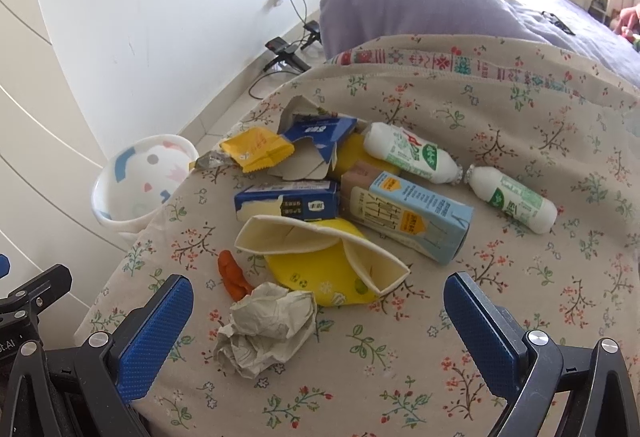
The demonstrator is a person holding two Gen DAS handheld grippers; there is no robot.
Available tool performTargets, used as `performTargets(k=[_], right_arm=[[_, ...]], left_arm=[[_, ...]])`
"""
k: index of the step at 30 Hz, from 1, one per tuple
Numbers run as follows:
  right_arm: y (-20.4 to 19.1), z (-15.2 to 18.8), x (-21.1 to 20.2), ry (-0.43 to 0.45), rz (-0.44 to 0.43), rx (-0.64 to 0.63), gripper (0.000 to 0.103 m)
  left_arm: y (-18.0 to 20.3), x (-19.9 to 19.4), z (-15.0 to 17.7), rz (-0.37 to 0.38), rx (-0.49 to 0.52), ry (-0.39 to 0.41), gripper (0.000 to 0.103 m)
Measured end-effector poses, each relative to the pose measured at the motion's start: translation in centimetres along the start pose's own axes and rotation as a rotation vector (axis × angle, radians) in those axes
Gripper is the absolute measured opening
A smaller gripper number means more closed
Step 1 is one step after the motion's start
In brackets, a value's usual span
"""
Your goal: Collect trash
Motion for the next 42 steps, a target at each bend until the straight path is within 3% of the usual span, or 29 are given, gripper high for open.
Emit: performTargets(k=[7,15,19,23,30,35,42], right_arm=[[1.5,-1.5,-0.1,0.008,0.037,-0.003,0.103],[6.7,-4.7,2.1,0.001,0.135,0.032,0.103],[9.4,-5.5,3.8,-0.029,0.188,0.043,0.103],[11.8,-5.5,5.5,-0.082,0.189,0.077,0.103],[18.2,-5.5,8.1,-0.147,0.171,0.240,0.103],[20.5,-5.4,10.4,-0.191,0.145,0.308,0.103],[20.9,-6.1,13.7,-0.235,0.174,0.232,0.102]], left_arm=[[1.5,0.4,-1.9,0.015,0.044,-0.005,0.103],[4.1,2.2,-6.4,0.007,0.102,0.005,0.103],[5.4,4.6,-8.1,0.021,0.123,-0.044,0.103],[6.4,7.7,-8.9,0.011,0.162,-0.113,0.103],[7.4,12.0,-10.8,0.033,0.135,-0.147,0.101],[9.0,14.7,-11.5,0.127,0.102,-0.179,0.099],[10.2,18.2,-12.0,0.318,-0.041,-0.257,0.081]])
Point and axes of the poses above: each gripper's, at about its wrist camera, not at the fingertips, and x roughly the way its jaws point, y to its right, z to its underside, the point moved 8 cm from there along x, roughly the way its jaws point, and after that the axes turned 6 degrees about -y, right-handed, at the moved point
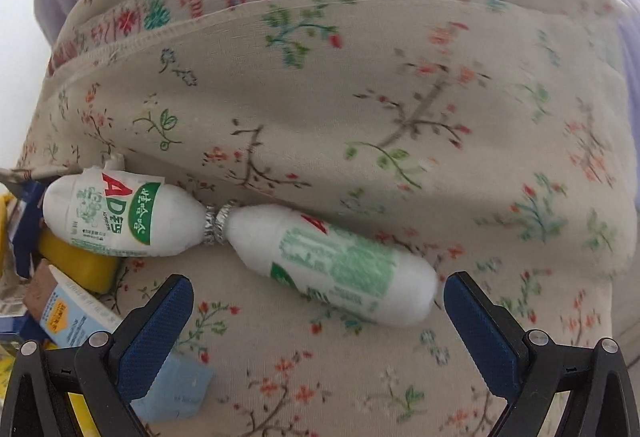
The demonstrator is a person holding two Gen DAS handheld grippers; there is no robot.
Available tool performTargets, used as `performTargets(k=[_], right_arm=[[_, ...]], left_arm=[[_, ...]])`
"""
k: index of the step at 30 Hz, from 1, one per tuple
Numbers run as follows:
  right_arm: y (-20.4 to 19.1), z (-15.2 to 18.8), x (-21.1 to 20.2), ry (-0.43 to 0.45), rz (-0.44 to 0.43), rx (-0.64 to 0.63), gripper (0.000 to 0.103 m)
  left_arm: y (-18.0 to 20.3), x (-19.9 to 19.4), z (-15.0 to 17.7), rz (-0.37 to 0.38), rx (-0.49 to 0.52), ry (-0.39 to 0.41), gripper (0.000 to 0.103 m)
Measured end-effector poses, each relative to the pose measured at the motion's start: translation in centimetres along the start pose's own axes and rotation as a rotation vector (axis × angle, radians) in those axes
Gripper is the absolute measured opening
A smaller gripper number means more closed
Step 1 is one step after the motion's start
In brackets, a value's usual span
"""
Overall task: Collect trash
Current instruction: 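Grasp the yellow snack wrapper with the left tool while the right tool grasps a white AD bottle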
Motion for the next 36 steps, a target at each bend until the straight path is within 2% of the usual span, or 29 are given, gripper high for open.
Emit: performTargets(k=[7,9,13,18,22,24,27,36], right_arm=[[-0.3,-0.9,2.5,-0.021,0.030,-0.069,0.093],[0.0,-1.0,3.2,-0.027,0.058,-0.072,0.089],[0.1,-0.7,4.6,-0.066,0.043,-0.075,0.082],[0.0,-0.6,5.4,-0.071,0.039,-0.085,0.070],[-2.2,0.7,4.5,-0.068,0.032,-0.115,0.059],[-3.1,0.9,4.2,-0.075,0.022,-0.135,0.048],[-4.5,1.6,2.9,-0.088,0.006,-0.154,0.041],[-5.3,1.8,-2.0,-0.027,-0.015,-0.153,0.041]], left_arm=[[-0.5,1.8,-1.0,0.068,-0.065,-0.012,0.075],[-0.5,1.9,-1.2,0.079,-0.081,-0.010,0.071],[-0.2,1.7,-1.2,0.098,-0.086,-0.010,0.059],[-0.7,2.2,-1.4,0.108,-0.083,-0.020,0.023],[-0.6,1.8,-1.3,0.109,-0.063,-0.012,0.009],[-0.4,1.4,-1.3,0.112,-0.047,0.001,0.002],[0.2,0.5,-1.5,0.113,-0.011,0.024,0.000],[1.8,-2.5,-1.6,0.074,0.104,0.104,0.000]])
Point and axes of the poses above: each gripper's, at about its wrist camera, not at the fingertips, and x roughly the way its jaws point, y to its right, z to its underside, the point moved 8 cm from there along x, roughly the way its jaws point, and after that the axes turned 6 degrees about -y, right-handed, at the moved point
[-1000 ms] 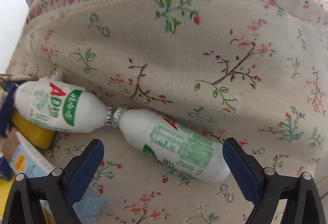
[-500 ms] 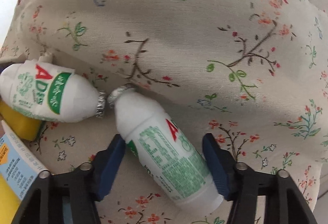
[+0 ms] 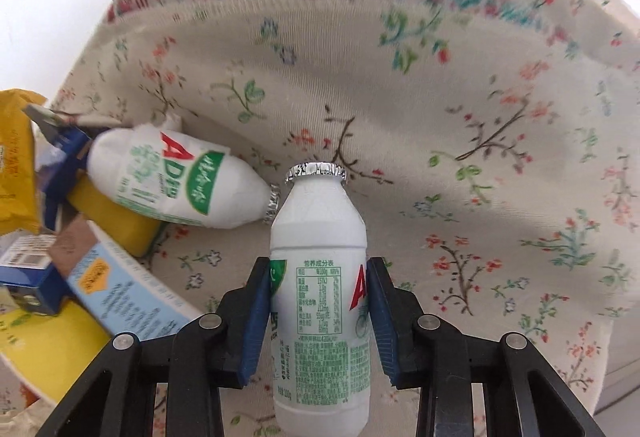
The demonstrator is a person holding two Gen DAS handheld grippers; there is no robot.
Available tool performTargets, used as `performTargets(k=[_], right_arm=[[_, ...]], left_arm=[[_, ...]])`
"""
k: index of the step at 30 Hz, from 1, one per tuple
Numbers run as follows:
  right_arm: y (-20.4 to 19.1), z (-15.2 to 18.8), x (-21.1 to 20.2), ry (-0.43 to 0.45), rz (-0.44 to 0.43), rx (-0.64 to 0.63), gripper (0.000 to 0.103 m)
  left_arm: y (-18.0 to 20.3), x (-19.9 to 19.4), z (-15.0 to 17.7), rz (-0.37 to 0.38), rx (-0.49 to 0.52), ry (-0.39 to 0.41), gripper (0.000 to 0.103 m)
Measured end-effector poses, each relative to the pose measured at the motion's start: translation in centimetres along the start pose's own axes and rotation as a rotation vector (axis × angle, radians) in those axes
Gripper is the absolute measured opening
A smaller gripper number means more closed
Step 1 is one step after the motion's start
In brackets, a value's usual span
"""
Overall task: Collect trash
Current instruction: 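Grasp the yellow snack wrapper with the left tool while the right tool grasps a white AD bottle, then carry the wrapper and bottle to the white wastebasket and open both tools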
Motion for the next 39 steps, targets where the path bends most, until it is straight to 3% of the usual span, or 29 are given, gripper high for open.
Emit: performTargets(k=[5,6,10,14,23,39], right_arm=[[-0.5,0.3,-2.3,0.043,-0.002,0.006,0.041],[1.5,0.4,-2.8,0.051,-0.006,0.007,0.041],[2.6,0.9,-5.8,0.087,-0.007,0.007,0.041],[1.6,0.3,-6.8,0.115,-0.016,0.007,0.041],[-2.0,-0.1,-8.1,0.164,-0.049,-0.030,0.041],[-11.5,-1.4,-8.7,0.196,-0.140,-0.134,0.041]], left_arm=[[0.7,-1.8,0.0,0.005,0.022,0.034,0.000],[0.8,-2.2,0.0,0.008,0.022,0.039,0.000],[1.0,-3.6,-0.1,0.013,0.025,0.062,0.000],[0.8,-4.9,0.0,0.017,0.025,0.085,0.000],[-0.9,-7.7,0.3,0.004,0.026,0.123,0.000],[-7.6,-11.7,1.5,-0.062,-0.034,0.156,0.000]])
Point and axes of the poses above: each gripper's, at about its wrist camera, not at the fingertips, and x roughly the way its jaws point, y to its right, z to its underside, the point moved 8 cm from there along x, roughly the way its jaws point, and after that the axes turned 6 degrees about -y, right-handed, at the moved point
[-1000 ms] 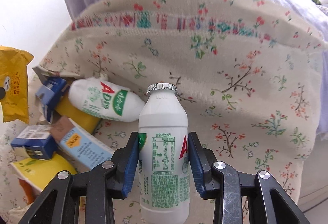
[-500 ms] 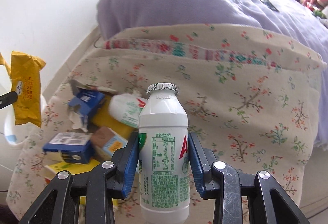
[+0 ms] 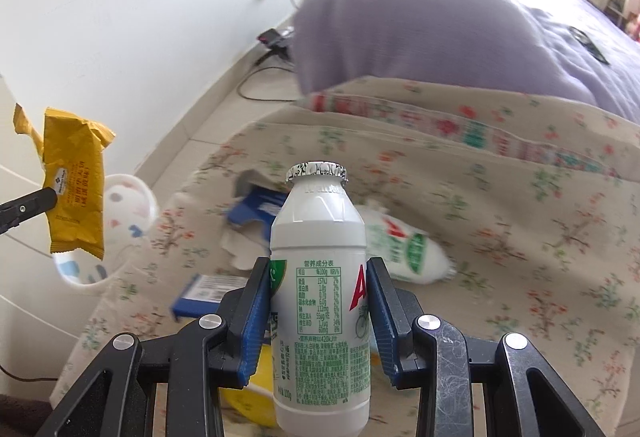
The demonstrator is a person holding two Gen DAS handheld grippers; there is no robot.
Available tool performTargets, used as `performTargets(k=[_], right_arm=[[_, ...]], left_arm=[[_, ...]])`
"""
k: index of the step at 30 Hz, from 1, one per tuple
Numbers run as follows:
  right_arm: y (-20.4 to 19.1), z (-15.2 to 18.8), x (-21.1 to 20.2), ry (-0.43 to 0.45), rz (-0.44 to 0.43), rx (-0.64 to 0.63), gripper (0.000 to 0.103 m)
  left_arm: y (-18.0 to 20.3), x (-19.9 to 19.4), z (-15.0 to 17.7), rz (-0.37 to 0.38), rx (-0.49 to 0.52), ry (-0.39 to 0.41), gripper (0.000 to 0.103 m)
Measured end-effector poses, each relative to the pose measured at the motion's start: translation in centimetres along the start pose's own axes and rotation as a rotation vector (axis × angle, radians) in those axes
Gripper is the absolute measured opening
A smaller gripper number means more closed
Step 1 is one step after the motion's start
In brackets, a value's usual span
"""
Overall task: Collect trash
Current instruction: 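Carry the wrapper and bottle to the white wastebasket and open both tools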
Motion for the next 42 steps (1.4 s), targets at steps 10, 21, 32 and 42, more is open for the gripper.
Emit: performTargets(k=[10,21,32,42], right_arm=[[-6.4,-1.2,2.0,-0.014,-0.061,-0.073,0.041],[-13.1,-2.4,5.0,-0.040,-0.184,-0.091,0.041],[-16.8,-3.1,8.3,-0.074,-0.275,-0.096,0.041],[-19.3,-2.9,12.5,-0.116,-0.346,-0.080,0.042]], left_arm=[[-4.4,-1.5,0.6,-0.056,-0.028,0.004,0.000],[-8.4,-0.6,0.7,-0.122,-0.064,-0.015,0.000],[-12.5,-1.4,1.0,-0.273,-0.103,-0.033,0.087],[-14.5,-3.1,1.8,-0.405,-0.052,-0.012,0.090]])
Point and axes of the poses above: each gripper's, at about its wrist camera, not at the fingertips, and x roughly the way its jaws point, y to its right, z to its underside, the point moved 8 cm from there along x, roughly the way its jaws point, and after that the axes turned 6 degrees about -y, right-handed, at the moved point
